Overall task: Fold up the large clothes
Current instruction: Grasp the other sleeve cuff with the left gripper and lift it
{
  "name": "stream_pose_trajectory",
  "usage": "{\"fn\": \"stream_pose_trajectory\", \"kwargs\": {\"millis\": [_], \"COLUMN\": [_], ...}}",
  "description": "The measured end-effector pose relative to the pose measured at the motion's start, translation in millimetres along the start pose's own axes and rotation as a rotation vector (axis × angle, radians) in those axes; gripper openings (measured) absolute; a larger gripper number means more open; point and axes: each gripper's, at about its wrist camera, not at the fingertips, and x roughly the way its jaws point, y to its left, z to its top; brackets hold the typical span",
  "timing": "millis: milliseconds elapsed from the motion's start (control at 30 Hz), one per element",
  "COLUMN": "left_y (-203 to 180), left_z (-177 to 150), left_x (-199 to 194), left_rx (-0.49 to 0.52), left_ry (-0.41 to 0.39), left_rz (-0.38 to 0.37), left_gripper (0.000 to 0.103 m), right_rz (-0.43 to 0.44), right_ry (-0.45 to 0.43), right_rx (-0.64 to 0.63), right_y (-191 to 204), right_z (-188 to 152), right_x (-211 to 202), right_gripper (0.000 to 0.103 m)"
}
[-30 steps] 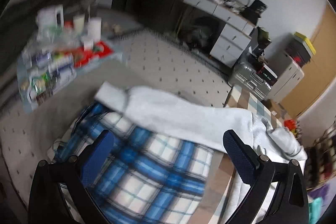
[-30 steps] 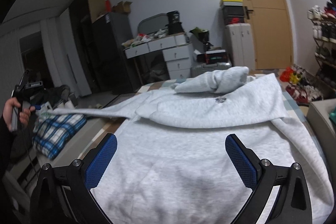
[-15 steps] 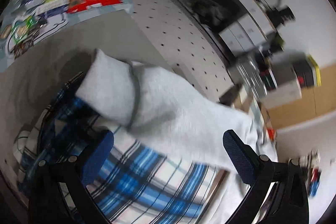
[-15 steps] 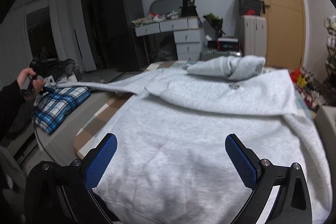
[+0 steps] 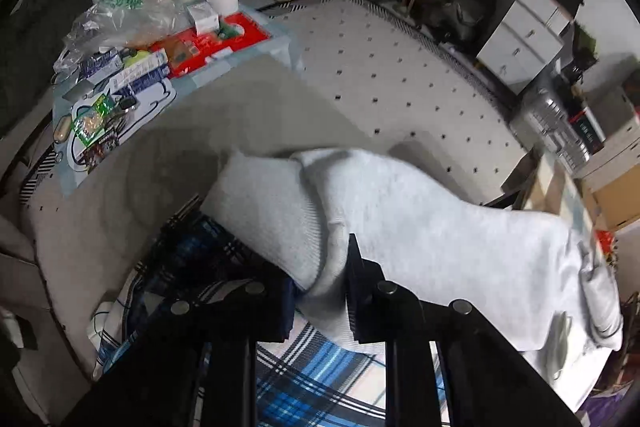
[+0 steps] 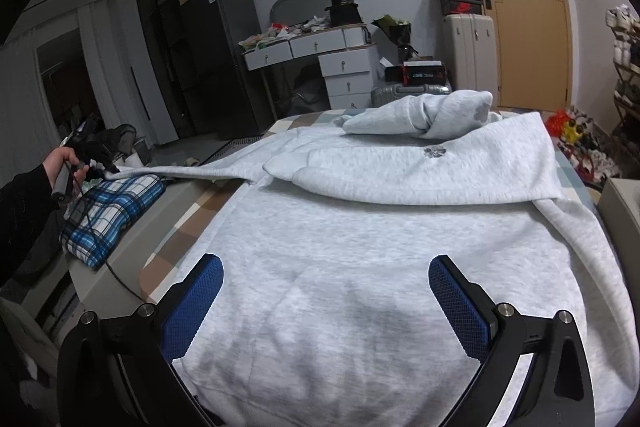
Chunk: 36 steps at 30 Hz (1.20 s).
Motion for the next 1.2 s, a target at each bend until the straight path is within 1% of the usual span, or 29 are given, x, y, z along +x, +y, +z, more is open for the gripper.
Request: {"fn": "stream_pose_trajectory", "kwargs": {"millis": [100, 167, 200, 267, 300, 333, 367, 400, 467, 567, 600, 667, 700, 733, 800, 833, 900, 933, 967, 1000, 1033, 1067, 1100, 1200], "left_y": [-9.8, -24.4, -26.4, -45.5, -61.1, -71.3, -93.5, -105.7, -151.2, -207.8, -236.1, -274.4, -302.5, -318.5, -360.1, -384.4, -418.7, -431.9, -448.7, -457.8, -471.2, -480.6, -490.5, -510.0], "left_z": [5.8, 8.4, 11.4, 11.3, 8.9, 7.9, 2.3, -1.2, -20.2, -53.4, -76.3, -112.5, -143.3, -161.6, -214.4, -247.4, -287.9, -303.1, -323.0, -331.7, -344.9, -353.0, -363.9, -386.6], "left_x": [-18.5, -41.7, -46.9, -72.1, -91.5, -103.6, -128.5, -140.7, -181.3, -220.4, -236.0, -252.3, -259.5, -261.3, -254.5, -241.6, -211.0, -193.8, -167.0, -151.5, -124.4, -108.3, -84.9, -46.0], "left_rx": [0.036, 0.072, 0.087, 0.142, 0.181, 0.203, 0.252, 0.284, 0.388, 0.523, 0.593, 0.7, 0.78, 0.826, 0.949, 1.013, 1.082, 1.101, 1.12, 1.125, 1.132, 1.133, 1.147, 1.17], "left_ry": [-0.063, -0.127, -0.148, -0.214, -0.261, -0.288, -0.342, -0.374, -0.436, -0.469, -0.481, -0.48, -0.471, -0.465, -0.432, -0.392, -0.306, -0.264, -0.209, -0.178, -0.123, -0.094, -0.068, -0.032], "left_rz": [-0.011, -0.039, -0.052, -0.092, -0.124, -0.142, -0.175, -0.202, -0.277, -0.392, -0.438, -0.51, -0.558, -0.577, -0.623, -0.649, -0.666, -0.668, -0.657, -0.654, -0.642, -0.626, -0.608, -0.601], "left_gripper": [0.013, 0.013, 0.013, 0.013, 0.013, 0.013, 0.013, 0.013, 0.013, 0.013, 0.013, 0.013, 0.013, 0.013, 0.013, 0.013, 0.013, 0.013, 0.013, 0.013, 0.013, 0.013, 0.013, 0.013], "right_rz": [-0.002, 0.001, 0.0, 0.0, 0.001, 0.001, 0.0, 0.002, 0.004, -0.004, -0.014, -0.057, -0.088, -0.114, -0.163, -0.21, -0.29, -0.311, -0.334, -0.367, -0.386, -0.411, -0.412, -0.417], "right_ry": [0.001, -0.003, -0.005, -0.007, -0.007, -0.006, -0.005, -0.004, -0.009, -0.021, -0.027, -0.044, -0.053, -0.06, -0.086, -0.098, -0.1, -0.101, -0.103, -0.106, -0.107, -0.11, -0.116, -0.138], "right_rx": [0.011, 0.018, 0.021, 0.03, 0.034, 0.039, 0.044, 0.049, 0.06, 0.078, 0.088, 0.137, 0.18, 0.219, 0.316, 0.38, 0.475, 0.52, 0.58, 0.635, 0.666, 0.725, 0.765, 0.843], "right_y": [-0.1, -0.6, -0.4, -1.0, -1.5, -2.3, -3.4, -4.1, -6.0, -9.7, -12.0, -21.9, -30.2, -38.0, -59.4, -74.3, -96.3, -106.4, -119.5, -131.3, -138.1, -148.9, -155.6, -164.4], "right_z": [0.7, 0.9, 1.4, 2.0, 2.4, 2.6, 2.7, 3.2, 3.3, 5.0, 5.2, 5.6, 5.2, 4.4, 0.1, -4.2, -11.8, -15.5, -20.9, -26.7, -29.5, -36.5, -41.0, -51.8], "right_x": [0.0, -1.2, -1.4, -1.6, -1.6, -1.7, -2.0, -2.0, -3.6, -7.4, -9.6, -15.9, -20.1, -24.3, -36.1, -43.5, -53.0, -57.3, -63.0, -69.1, -72.7, -78.9, -83.4, -94.6], "right_gripper": [0.103, 0.103, 0.103, 0.103, 0.103, 0.103, 0.103, 0.103, 0.103, 0.103, 0.103, 0.103, 0.103, 0.103, 0.103, 0.103, 0.103, 0.103, 0.103, 0.103, 0.103, 0.103, 0.103, 0.103]}}
